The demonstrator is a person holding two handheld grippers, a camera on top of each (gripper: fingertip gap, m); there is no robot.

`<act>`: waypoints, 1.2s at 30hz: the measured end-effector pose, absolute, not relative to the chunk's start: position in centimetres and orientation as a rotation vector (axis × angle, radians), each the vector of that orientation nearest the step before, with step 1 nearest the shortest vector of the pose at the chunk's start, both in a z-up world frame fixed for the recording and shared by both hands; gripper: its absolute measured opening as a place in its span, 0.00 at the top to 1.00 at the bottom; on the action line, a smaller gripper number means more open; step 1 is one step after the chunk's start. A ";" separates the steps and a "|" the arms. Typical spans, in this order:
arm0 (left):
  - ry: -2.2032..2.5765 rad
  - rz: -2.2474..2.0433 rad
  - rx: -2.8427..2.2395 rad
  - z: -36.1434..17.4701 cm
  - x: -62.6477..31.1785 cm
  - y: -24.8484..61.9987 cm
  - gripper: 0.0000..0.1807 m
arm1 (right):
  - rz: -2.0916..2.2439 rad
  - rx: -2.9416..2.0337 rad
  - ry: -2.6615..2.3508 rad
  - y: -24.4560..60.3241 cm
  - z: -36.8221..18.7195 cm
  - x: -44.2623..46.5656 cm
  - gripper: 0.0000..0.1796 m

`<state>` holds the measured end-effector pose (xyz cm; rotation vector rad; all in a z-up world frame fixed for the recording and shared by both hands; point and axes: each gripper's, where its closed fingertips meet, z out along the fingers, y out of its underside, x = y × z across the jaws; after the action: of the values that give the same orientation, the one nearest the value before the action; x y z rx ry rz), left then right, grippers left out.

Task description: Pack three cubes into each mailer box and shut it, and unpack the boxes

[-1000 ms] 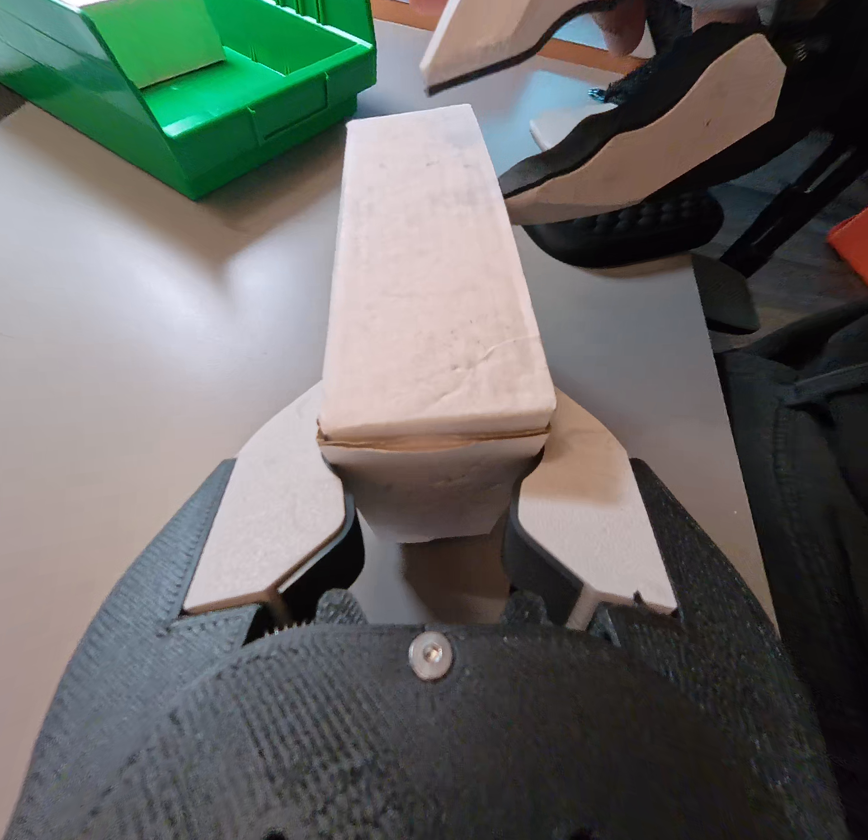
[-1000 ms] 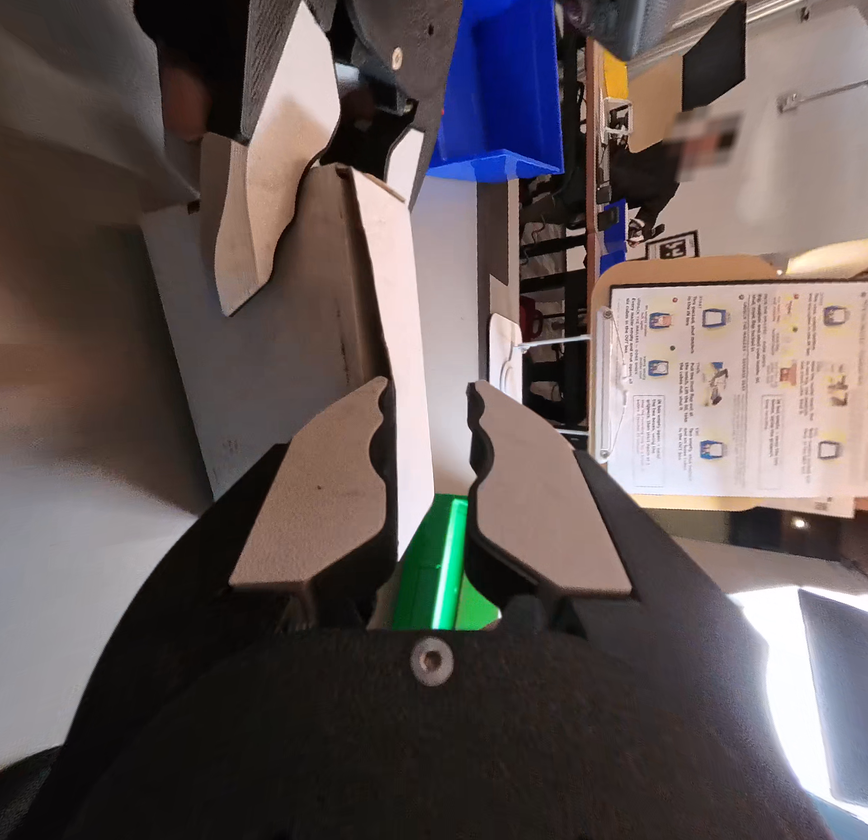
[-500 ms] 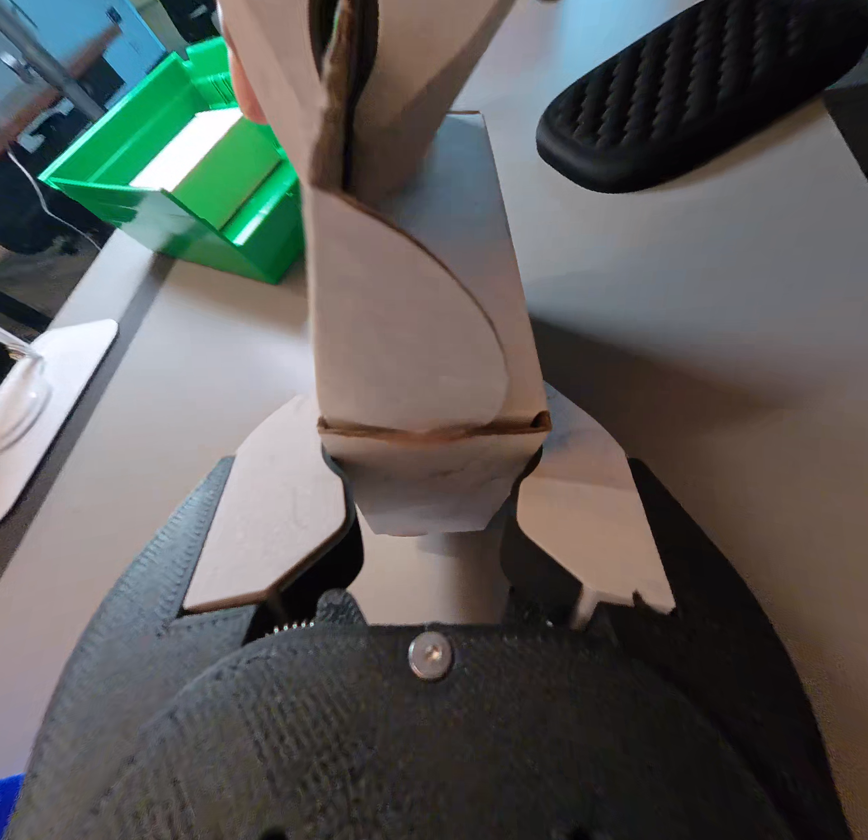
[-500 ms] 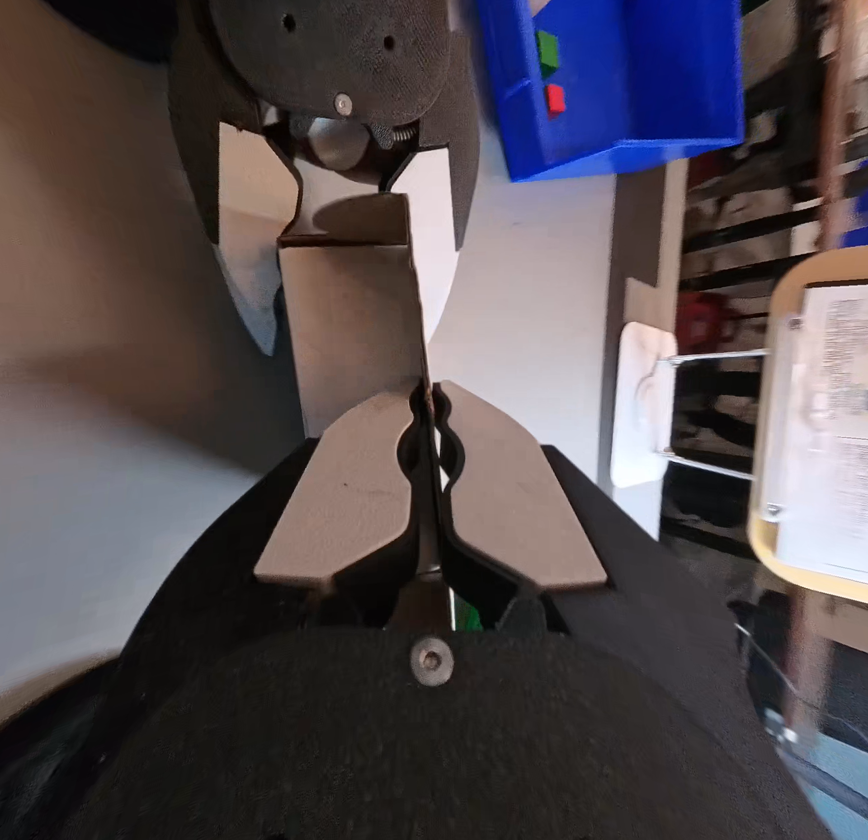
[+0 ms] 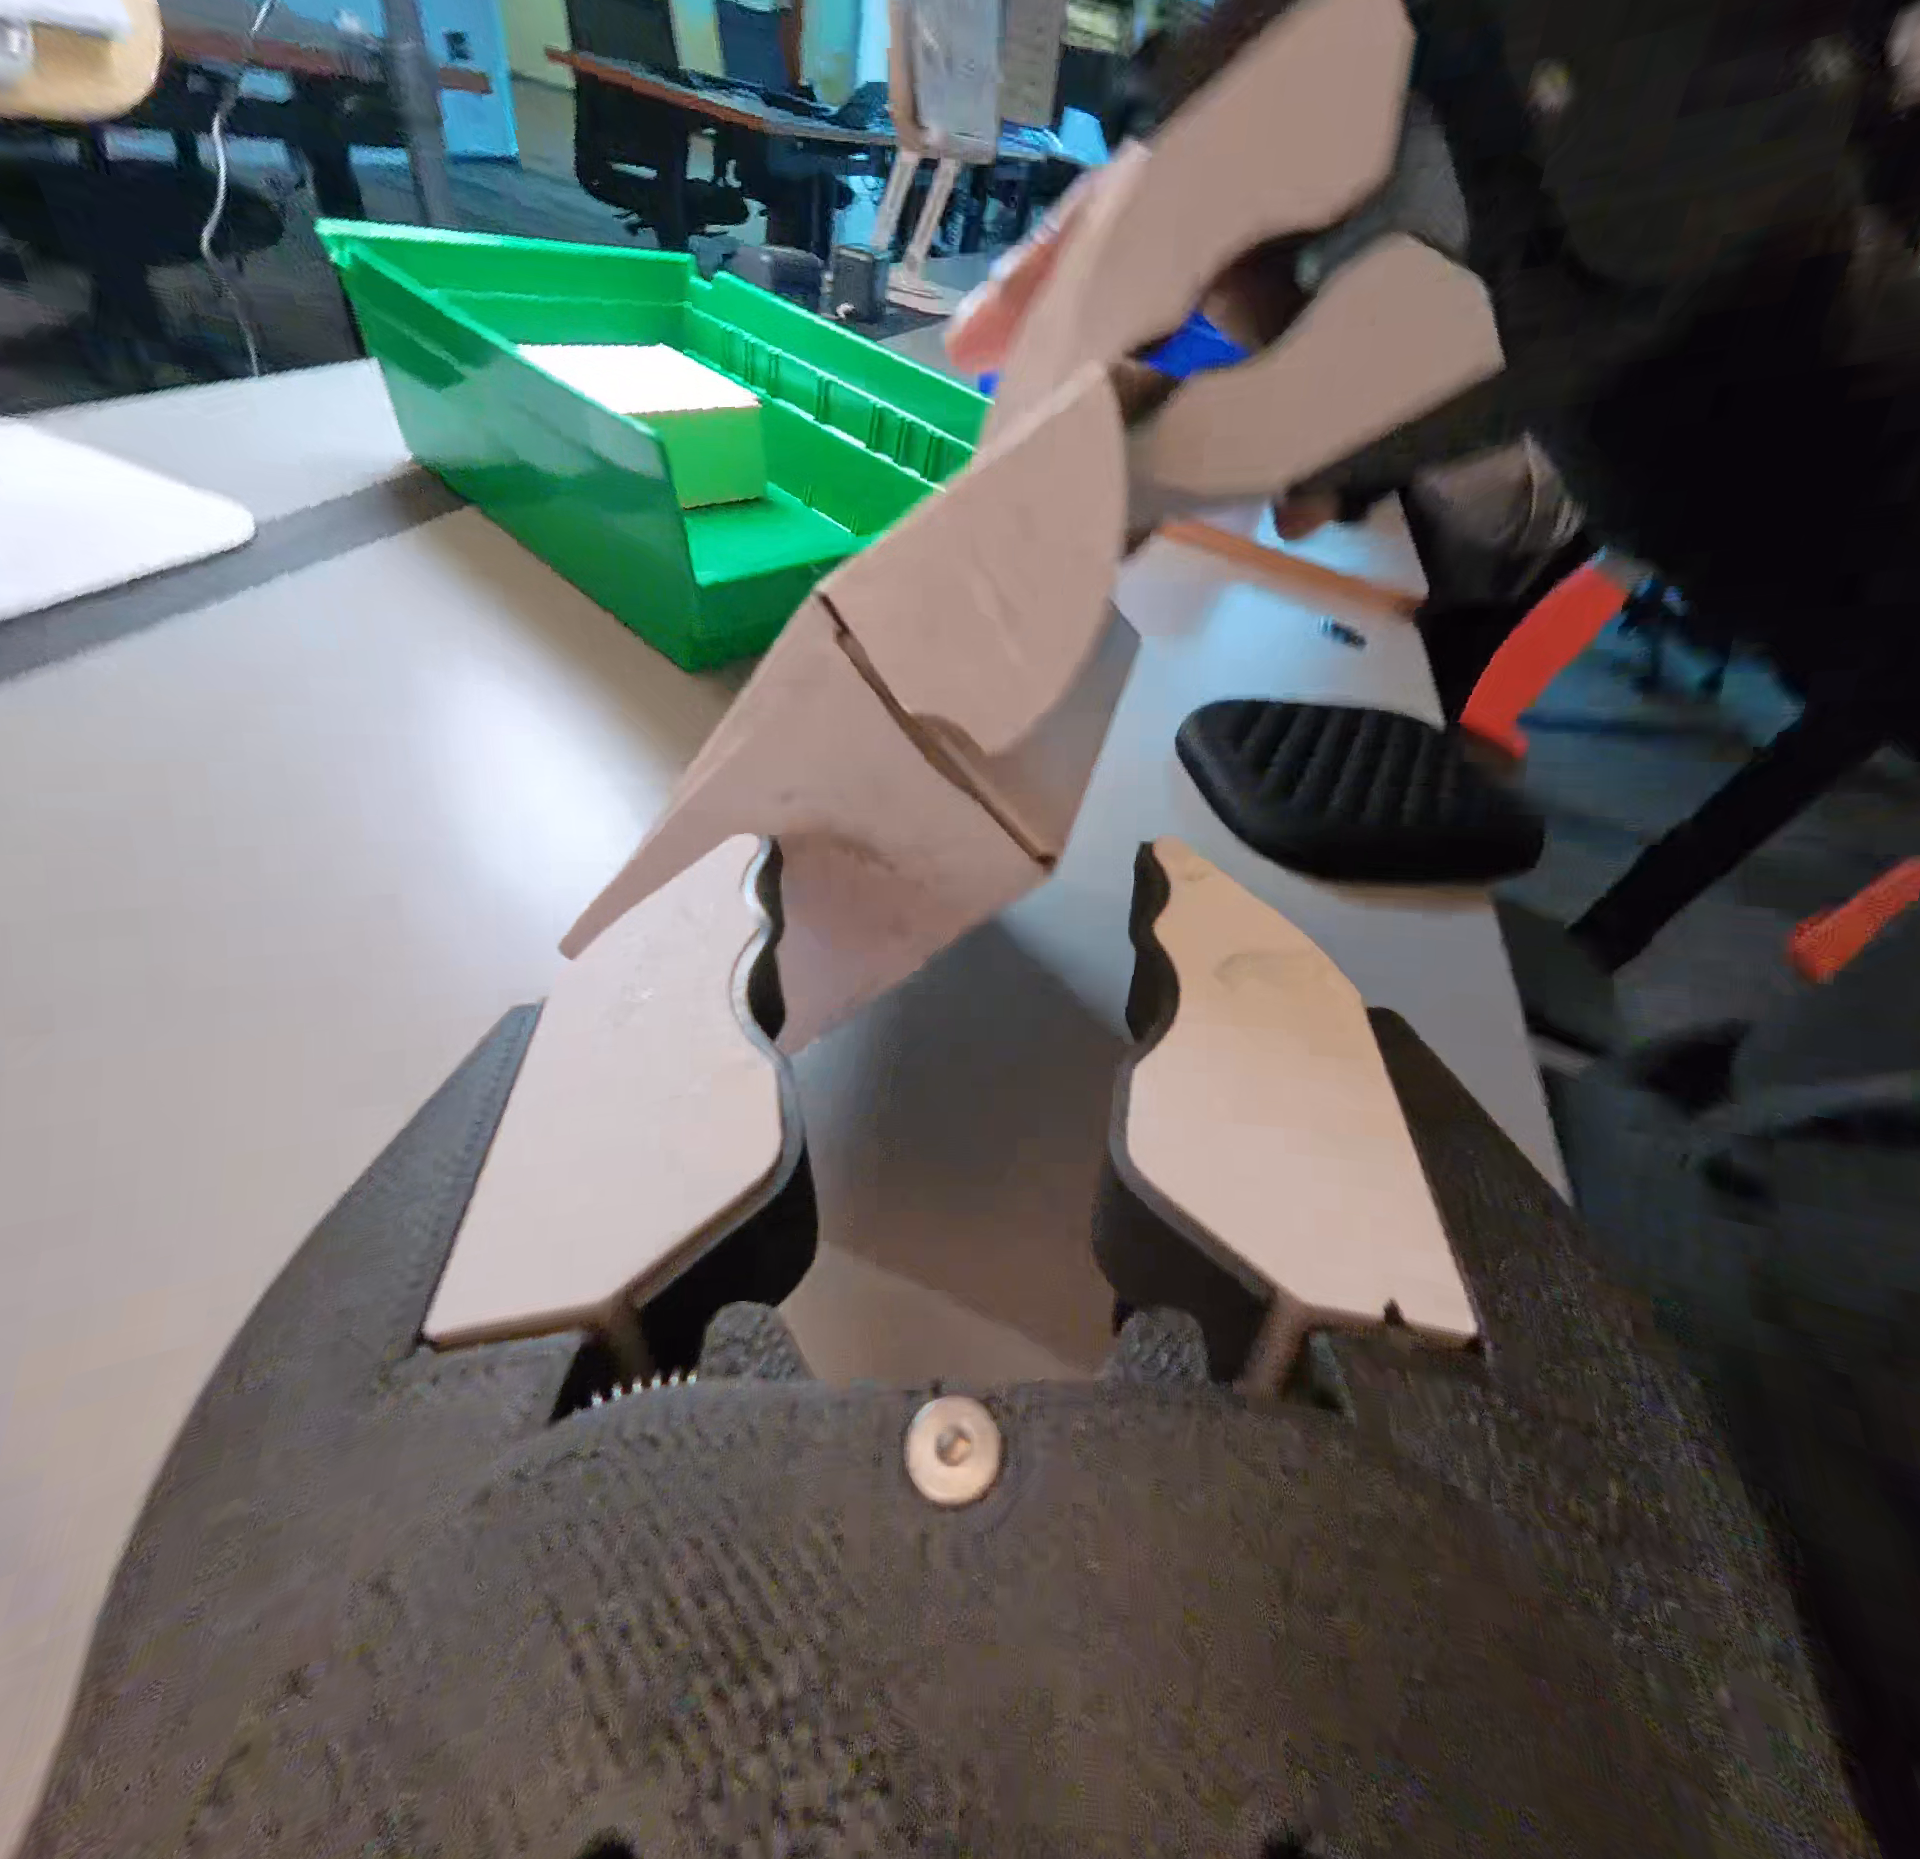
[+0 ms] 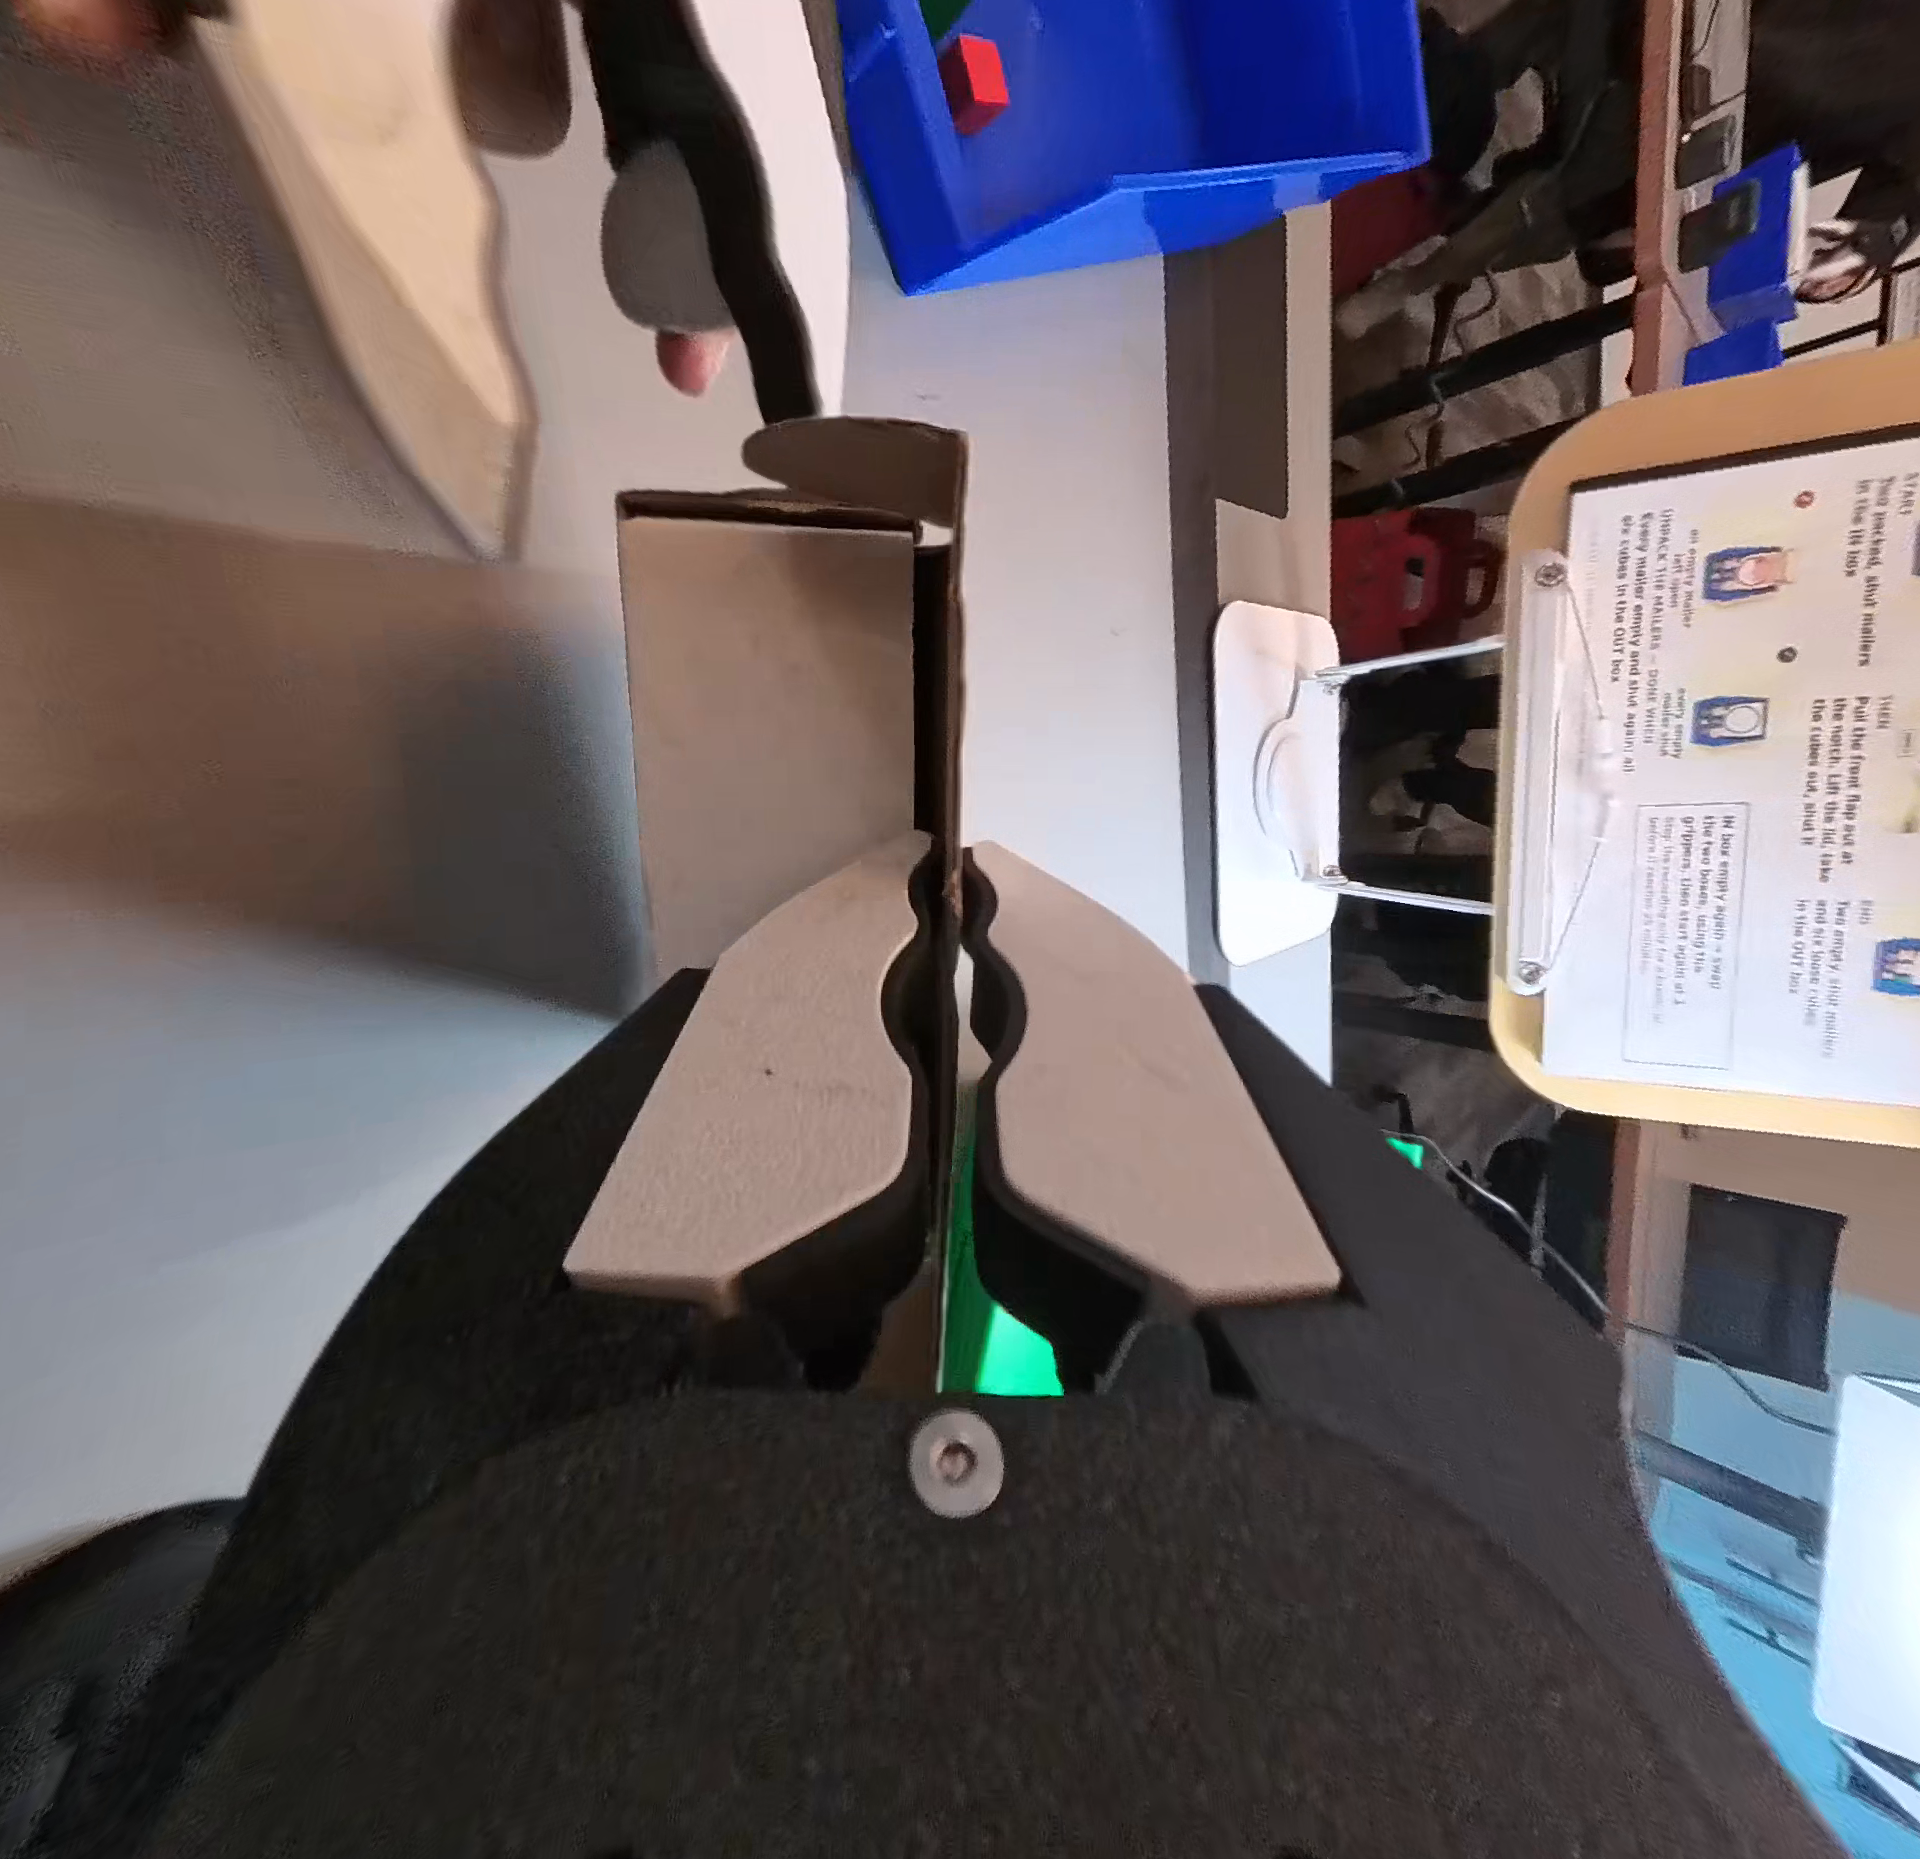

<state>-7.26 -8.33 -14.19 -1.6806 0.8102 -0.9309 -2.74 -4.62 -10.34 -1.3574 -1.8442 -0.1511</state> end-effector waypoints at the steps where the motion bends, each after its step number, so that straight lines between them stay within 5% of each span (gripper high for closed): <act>1: 0.748 -0.962 -1.708 -14.3 -7.1 -7.9 0.64 | -0.147 -1.363 -1.844 -4.8 -10.7 -2.9 0.99; 14: 1.033 -0.482 -1.977 -23.5 -5.9 -7.8 0.76 | -0.038 -1.480 -1.976 -5.8 -11.3 -2.6 0.99; 20: 1.103 -0.444 -1.933 -23.6 -5.9 -8.2 0.86 | -0.057 -1.496 -1.988 -2.2 -9.9 -2.3 0.99; 29: 1.235 -0.250 -1.631 -20.2 -5.5 -8.2 0.81 | 0.061 -1.554 -2.043 -2.0 -10.0 -3.5 0.99; 36: 1.387 -0.148 -1.671 -22.4 -5.2 -8.5 0.95 | 0.021 -1.607 -2.066 -0.9 -9.5 -4.0 0.99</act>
<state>-5.24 -8.55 -22.44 -1.6709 1.3873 -0.1476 -3.96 -0.95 -9.52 -1.6065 -2.0655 0.0206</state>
